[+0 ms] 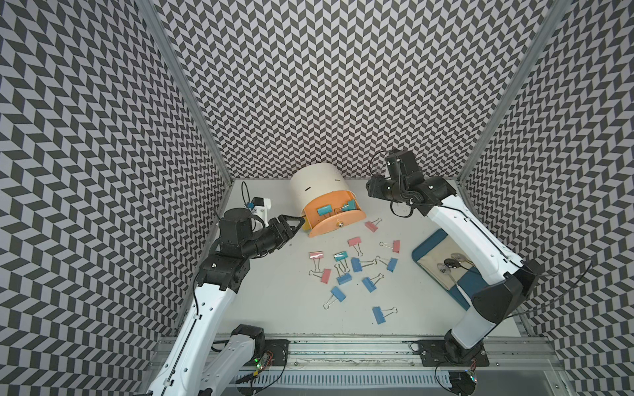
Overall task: Put the binder clips in the drawer according to color
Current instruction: Pick up the binder clip at the center of the board, then place the binder clip in the drawer.
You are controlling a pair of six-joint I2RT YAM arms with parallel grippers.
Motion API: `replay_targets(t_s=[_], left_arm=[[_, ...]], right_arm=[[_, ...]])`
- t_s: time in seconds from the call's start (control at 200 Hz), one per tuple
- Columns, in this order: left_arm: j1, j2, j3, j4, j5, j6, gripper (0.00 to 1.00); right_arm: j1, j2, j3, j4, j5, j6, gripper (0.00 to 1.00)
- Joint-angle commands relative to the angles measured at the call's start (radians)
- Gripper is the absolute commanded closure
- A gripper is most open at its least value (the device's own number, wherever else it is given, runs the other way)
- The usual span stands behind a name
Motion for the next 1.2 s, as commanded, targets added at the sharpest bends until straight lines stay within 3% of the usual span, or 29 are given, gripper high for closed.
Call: replay_targets(t_s=[0.0, 0.205, 0.456, 0.766, 1.197], left_arm=[[0.004, 0.016, 0.055, -0.018, 0.021, 0.031, 0.39], [0.005, 0.04, 0.061, -0.003, 0.032, 0.035, 0.39], [0.027, 0.066, 0.051, 0.027, 0.061, 0.034, 0.4], [0.087, 0.053, 0.032, 0.011, 0.084, 0.058, 0.4], [0.099, 0.037, 0.02, 0.003, 0.082, 0.058, 0.4]], right_arm=[[0.054, 0.053, 0.07, 0.016, -0.058, -0.047, 0.57], [0.173, 0.117, 0.152, 0.072, -0.072, -0.093, 0.57], [0.229, 0.203, 0.225, 0.075, -0.129, -0.126, 0.57], [0.234, 0.23, 0.217, 0.06, -0.086, -0.167, 0.54], [0.231, 0.203, 0.197, 0.052, -0.054, -0.178, 0.44]])
